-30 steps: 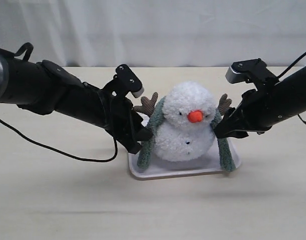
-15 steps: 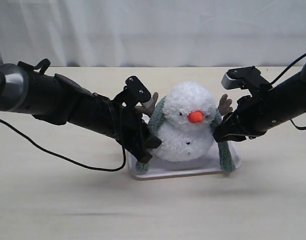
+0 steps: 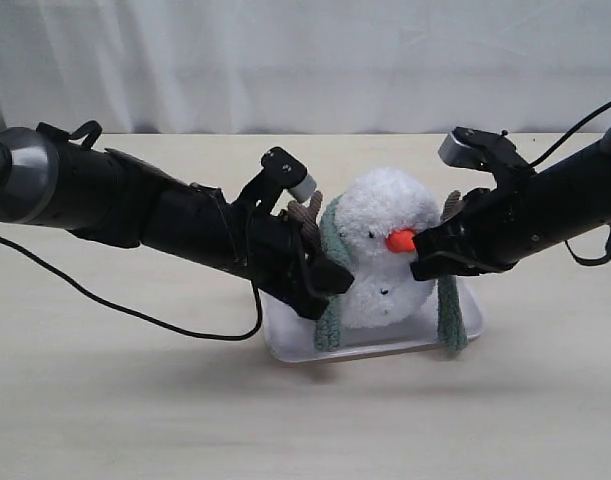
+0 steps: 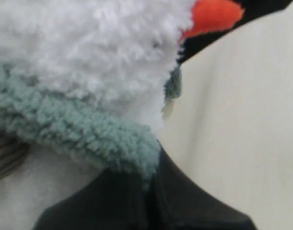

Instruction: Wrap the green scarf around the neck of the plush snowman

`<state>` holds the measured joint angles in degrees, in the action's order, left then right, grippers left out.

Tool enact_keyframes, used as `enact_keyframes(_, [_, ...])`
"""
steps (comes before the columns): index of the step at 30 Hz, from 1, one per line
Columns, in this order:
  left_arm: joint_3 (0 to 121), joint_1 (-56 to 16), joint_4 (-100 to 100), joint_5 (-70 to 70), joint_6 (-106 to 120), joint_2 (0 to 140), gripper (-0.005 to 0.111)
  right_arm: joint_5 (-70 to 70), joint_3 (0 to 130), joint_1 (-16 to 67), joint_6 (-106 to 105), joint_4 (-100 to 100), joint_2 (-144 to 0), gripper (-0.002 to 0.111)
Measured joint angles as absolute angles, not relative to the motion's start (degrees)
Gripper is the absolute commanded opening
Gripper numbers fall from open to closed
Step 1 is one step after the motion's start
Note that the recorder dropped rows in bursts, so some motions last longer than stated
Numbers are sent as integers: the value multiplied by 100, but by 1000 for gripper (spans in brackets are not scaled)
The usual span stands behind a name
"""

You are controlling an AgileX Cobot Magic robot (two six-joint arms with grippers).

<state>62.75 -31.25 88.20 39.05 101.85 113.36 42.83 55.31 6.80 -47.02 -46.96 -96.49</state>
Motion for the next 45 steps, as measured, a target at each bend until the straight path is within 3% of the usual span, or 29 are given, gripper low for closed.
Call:
enact_keyframes(9, [6275,-3146,9323,4321,9961,11336,0,4612,5531,680,-4803,-4840,-9649,6])
enact_keyframes(17, [6275,-3156,9186,4321,9921,11603,0,4684,5689,680,-4533,-3988,-9399,38])
enact_keyframes(24, [6275,-3156,9145,4320,10008,11744,0,4196,5622,680,-3005,-2448,-9265,49])
enact_keyframes(37, [6275,-3156,9145,4341,10044,11744,0,3495,5410,680,-4316,-3788,-10254,48])
enact_keyframes(40, [6275,-3156,9145,4341,10060,11744,0,3473,5410,680,-4316,-3798,-10351,36])
enact_keyframes(45, [6275,-3156,9145,4341,10112,11744,0,3930,5462,680,-4316,-3837,-10341,8])
